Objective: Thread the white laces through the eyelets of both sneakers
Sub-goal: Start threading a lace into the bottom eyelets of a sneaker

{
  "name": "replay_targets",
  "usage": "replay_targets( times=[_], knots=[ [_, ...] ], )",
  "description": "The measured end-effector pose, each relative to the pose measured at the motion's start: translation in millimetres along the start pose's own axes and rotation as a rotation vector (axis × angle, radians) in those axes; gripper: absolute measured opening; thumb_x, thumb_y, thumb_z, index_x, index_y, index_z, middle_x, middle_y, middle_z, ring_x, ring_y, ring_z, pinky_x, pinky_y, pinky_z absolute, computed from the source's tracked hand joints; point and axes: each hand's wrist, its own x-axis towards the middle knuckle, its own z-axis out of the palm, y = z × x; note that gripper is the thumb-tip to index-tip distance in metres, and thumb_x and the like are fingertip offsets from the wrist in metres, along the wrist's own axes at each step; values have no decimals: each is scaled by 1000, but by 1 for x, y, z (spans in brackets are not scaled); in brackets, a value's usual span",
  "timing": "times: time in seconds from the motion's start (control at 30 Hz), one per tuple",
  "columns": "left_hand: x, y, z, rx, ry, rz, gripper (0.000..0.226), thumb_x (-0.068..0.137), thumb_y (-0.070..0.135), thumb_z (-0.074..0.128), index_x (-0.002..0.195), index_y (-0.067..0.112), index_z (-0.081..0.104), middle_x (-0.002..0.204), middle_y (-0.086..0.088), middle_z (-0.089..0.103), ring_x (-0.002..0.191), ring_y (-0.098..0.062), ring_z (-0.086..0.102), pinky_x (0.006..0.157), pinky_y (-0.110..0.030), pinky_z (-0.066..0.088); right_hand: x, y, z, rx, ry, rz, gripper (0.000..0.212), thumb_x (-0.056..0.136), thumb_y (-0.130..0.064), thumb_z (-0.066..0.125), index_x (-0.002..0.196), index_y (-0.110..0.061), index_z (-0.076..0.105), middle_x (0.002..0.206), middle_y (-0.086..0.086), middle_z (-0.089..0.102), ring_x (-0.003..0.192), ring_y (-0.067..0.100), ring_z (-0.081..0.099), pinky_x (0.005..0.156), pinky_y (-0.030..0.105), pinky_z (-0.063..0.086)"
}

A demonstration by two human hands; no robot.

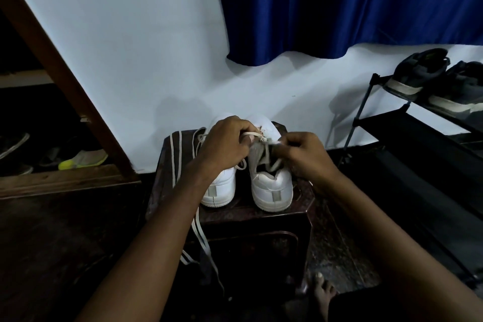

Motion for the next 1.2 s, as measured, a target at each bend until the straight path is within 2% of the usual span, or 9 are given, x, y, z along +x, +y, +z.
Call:
replay_targets(
  times=[0.1,0.2,0.37,0.47,0.6,0.77,0.9,1.03,1.2],
  knots=[
    [-1,3,-1,-34,21,-13,11,98,24,67,98,24,78,92,10,74,86,-11,66,80,-31,50,4,-4,-7,380,66,122,13,91,-9,60,81,-5,67,73,11,66,65,21,59,62,32,45],
    [0,3,-2,-91,64,-73,19,100,34,65,89,23,76,65,21,67,67,-1,62,66,-26,46,9,-5,-15,584,54,183,13,99,-13,56,97,-3,63,84,13,67,67,20,61,65,31,45],
    [2,0,-4,-105,153,-125,29,94,52,67,83,27,75,61,18,63,65,-2,61,67,-27,49,6,-12,-18,822,38,302,13,93,-15,62,80,-13,64,65,0,51,55,13,51,63,27,40],
    [-1,-2,-3,51,188,-131,33,90,62,64,86,30,75,79,9,75,80,-15,71,76,-33,54,8,-7,-24,524,73,249,12,86,-19,73,83,-9,67,63,0,47,50,12,45,52,27,38],
    [-2,-4,-8,354,330,-4,34,95,55,66,86,24,77,82,1,77,76,-25,69,87,-38,36,12,5,-39,-51,31,40,26,83,-27,85,72,-7,72,66,9,66,61,10,57,61,26,43],
    [1,-17,-16,197,339,-146,6,96,33,68,96,32,73,98,7,71,90,-14,68,85,-34,26,11,9,-38,86,-11,24,2,89,-10,79,88,-8,80,88,22,75,74,17,63,71,28,48],
    [-1,-17,-8,218,304,-75,26,85,21,79,104,36,69,109,9,56,106,-15,57,87,-31,21,14,10,-30,153,82,18,9,93,-9,74,87,-2,77,74,9,74,61,8,61,61,23,49],
    [2,-8,-5,169,163,93,20,79,25,85,91,36,74,98,14,59,95,-8,58,89,-33,29,17,17,-27,-30,126,-84,14,94,-17,74,81,-14,77,73,5,74,65,8,62,66,28,49],
    [0,-3,3,25,23,99,12,87,26,77,96,34,75,95,18,71,82,-1,65,103,-45,40,16,13,-29,24,86,-121,7,95,-11,73,90,-6,74,74,7,73,60,5,62,59,17,46]
  ],
)
